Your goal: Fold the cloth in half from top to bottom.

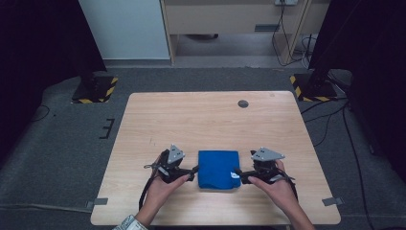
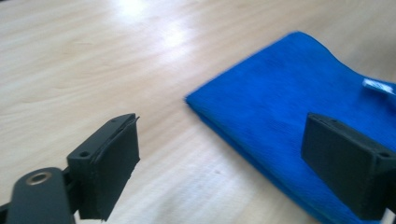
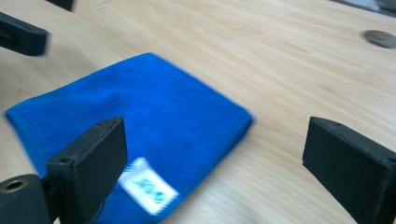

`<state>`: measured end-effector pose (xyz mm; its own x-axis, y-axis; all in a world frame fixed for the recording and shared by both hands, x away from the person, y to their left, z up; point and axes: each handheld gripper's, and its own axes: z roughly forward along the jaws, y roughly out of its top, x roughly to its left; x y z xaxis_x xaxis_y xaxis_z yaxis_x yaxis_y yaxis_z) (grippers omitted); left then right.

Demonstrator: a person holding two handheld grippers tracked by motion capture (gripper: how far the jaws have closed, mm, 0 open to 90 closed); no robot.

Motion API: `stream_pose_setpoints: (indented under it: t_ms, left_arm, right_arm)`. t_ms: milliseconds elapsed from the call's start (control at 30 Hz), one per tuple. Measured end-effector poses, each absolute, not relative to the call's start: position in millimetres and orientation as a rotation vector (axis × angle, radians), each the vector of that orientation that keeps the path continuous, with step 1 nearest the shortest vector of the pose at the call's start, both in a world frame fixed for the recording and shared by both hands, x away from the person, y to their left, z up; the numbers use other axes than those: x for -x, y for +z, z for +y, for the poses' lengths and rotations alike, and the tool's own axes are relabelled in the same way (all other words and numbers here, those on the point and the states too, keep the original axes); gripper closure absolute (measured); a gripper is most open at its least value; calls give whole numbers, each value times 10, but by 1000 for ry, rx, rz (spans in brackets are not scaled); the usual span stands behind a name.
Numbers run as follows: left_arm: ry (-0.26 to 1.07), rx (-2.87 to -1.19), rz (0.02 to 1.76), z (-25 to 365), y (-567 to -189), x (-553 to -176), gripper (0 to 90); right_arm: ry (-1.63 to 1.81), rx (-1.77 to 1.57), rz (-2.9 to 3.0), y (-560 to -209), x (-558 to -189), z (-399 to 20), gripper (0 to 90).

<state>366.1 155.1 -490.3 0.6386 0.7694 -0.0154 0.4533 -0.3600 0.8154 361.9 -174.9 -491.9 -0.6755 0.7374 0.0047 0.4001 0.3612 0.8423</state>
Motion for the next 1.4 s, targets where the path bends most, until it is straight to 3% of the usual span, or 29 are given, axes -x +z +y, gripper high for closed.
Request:
stream_pose_setpoints:
  t_ms: [533,867,1400]
  left_arm:
    - [465,-2040,1016,2010,-4940,-3876,70]
    - [489,-2115,1079,2229,-5002,-4145,70]
    - [488,-2155,1209,2383,-5211,-4525,71]
  right_arm:
    - [1197,-1176,2144,-4913,-3736,-2372,70]
    - [1114,-1308,2123,-5055,-4066,-2693,78]
    - [1048,-1484,2106,-5126,-4630,-2815,94]
